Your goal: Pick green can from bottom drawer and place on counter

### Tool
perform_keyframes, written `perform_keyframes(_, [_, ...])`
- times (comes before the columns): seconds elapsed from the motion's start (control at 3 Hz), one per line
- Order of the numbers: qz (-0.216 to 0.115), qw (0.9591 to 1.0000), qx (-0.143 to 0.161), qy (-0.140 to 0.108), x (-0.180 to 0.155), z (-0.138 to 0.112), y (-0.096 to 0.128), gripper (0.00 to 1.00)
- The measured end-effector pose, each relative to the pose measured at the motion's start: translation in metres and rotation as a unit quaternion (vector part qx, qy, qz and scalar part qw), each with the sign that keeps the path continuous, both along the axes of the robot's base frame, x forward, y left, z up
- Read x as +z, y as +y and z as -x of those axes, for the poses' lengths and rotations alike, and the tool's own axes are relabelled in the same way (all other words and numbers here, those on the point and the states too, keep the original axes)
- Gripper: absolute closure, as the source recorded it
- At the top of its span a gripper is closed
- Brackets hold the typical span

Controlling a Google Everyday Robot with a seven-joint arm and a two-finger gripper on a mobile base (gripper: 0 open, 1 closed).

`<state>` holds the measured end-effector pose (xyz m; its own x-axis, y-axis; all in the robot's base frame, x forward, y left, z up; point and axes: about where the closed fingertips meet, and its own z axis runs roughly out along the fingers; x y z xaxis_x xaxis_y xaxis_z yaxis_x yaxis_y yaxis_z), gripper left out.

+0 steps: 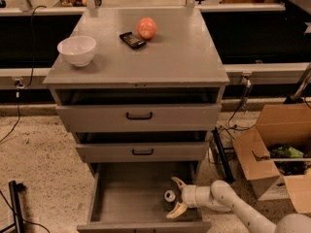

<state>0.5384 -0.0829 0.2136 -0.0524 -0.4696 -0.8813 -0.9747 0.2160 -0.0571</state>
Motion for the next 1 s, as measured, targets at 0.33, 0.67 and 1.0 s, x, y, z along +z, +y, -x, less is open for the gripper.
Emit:
perform_keyframes(0.33, [0.016,0.9999,0.0,0.005,-0.0053,0.0004,0.002,0.19])
perform_keyframes(0.67, [0.012,0.9998,-0.001,0.013,-0.0075,-0.0001,0.0013,0.41])
perform_keyframes(1.0, [0.013,0.9998,0.003,0.017,-0.0092,-0.0006,0.0019,0.65])
